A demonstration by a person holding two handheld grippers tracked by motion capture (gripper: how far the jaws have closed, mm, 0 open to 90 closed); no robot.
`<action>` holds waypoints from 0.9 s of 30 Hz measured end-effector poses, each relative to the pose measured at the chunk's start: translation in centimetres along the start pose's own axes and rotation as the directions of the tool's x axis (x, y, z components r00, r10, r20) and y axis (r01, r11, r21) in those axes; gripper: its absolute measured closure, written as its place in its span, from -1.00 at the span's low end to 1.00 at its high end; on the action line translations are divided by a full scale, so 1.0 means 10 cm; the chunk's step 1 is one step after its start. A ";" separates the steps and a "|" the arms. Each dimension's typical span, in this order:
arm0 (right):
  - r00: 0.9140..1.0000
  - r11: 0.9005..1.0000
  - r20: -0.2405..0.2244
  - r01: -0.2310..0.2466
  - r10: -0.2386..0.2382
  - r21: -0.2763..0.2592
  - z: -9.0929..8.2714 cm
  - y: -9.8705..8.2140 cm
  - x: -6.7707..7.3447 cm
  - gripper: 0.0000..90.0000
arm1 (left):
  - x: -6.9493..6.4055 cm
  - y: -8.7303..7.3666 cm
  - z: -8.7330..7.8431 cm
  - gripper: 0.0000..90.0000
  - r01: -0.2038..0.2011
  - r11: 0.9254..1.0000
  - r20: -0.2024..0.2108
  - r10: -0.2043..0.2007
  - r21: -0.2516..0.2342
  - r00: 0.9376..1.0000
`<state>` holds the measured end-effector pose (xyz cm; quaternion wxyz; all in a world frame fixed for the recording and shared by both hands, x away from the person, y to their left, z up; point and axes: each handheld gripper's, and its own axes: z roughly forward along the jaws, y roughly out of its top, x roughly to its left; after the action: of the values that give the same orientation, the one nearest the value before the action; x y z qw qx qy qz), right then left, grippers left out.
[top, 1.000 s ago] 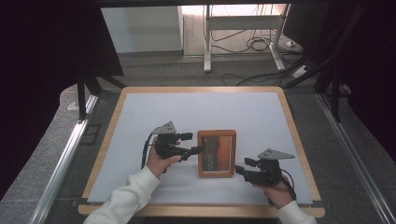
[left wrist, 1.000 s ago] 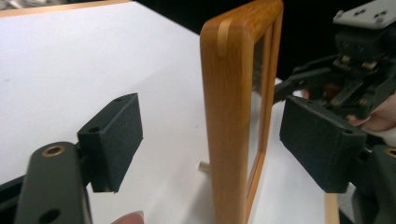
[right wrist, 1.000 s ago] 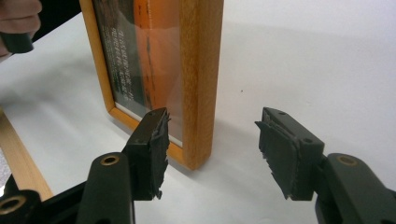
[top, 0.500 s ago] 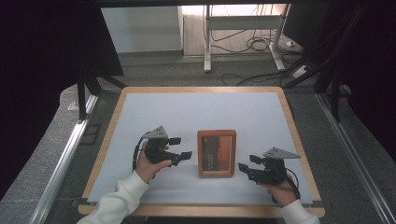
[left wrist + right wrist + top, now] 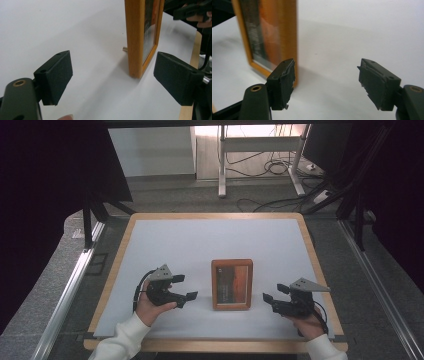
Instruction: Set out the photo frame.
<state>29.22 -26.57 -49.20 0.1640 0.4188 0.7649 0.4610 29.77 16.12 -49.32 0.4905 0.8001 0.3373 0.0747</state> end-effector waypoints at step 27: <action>0.995 0.999 0.096 -0.023 0.025 -0.030 -0.07 -0.16 -0.34 -0.42 | 0.16 -0.17 -0.11 -0.67 0.073 0.997 -0.099 -0.070 0.026 0.993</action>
<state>30.05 -30.05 -50.63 0.2012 0.4474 0.7443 0.4532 29.67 18.39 -50.47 0.4638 0.7900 0.3904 0.0915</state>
